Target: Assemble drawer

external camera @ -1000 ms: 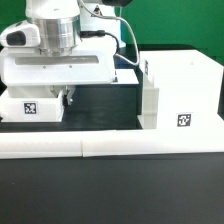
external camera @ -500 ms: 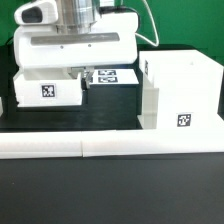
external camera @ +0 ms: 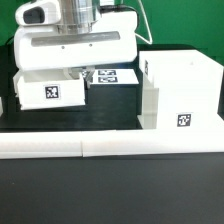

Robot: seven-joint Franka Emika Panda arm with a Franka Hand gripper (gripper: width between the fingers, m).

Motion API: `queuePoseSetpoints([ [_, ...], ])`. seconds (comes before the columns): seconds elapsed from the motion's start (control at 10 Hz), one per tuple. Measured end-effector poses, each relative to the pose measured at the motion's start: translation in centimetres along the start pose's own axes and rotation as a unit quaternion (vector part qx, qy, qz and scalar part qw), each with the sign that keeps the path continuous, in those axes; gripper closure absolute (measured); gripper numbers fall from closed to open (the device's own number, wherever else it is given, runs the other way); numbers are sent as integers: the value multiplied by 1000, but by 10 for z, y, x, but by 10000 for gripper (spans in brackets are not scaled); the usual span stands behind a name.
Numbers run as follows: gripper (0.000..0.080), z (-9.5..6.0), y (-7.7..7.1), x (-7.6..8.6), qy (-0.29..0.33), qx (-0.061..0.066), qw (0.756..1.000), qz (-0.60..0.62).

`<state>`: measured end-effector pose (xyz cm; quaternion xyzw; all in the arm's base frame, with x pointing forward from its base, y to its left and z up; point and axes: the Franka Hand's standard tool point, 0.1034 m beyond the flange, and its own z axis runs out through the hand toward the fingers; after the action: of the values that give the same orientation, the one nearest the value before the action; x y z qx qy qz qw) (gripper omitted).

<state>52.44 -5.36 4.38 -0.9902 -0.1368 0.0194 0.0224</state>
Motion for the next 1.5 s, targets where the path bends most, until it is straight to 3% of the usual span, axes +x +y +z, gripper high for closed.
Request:
queuePoseSetpoints([
  [0.3,758,6,-9,16,-12,-2,988,-153],
  [0.7,758,7,-4,13,-17,-5,964,-265],
  [0.8,758,7,-3,12,-20,-9,954,-300],
  [0.9,758,10,-3,12,-19,-22,927,-374],
  [1.0,758,12,-8,12,-25,-26,907,-420],
  [1.2,758,17,-13,13,-42,-24,864,-502],
  [1.3,758,17,-11,13,-45,-24,850,-524],
  [1.5,758,18,-10,13,-42,-27,849,-526],
])
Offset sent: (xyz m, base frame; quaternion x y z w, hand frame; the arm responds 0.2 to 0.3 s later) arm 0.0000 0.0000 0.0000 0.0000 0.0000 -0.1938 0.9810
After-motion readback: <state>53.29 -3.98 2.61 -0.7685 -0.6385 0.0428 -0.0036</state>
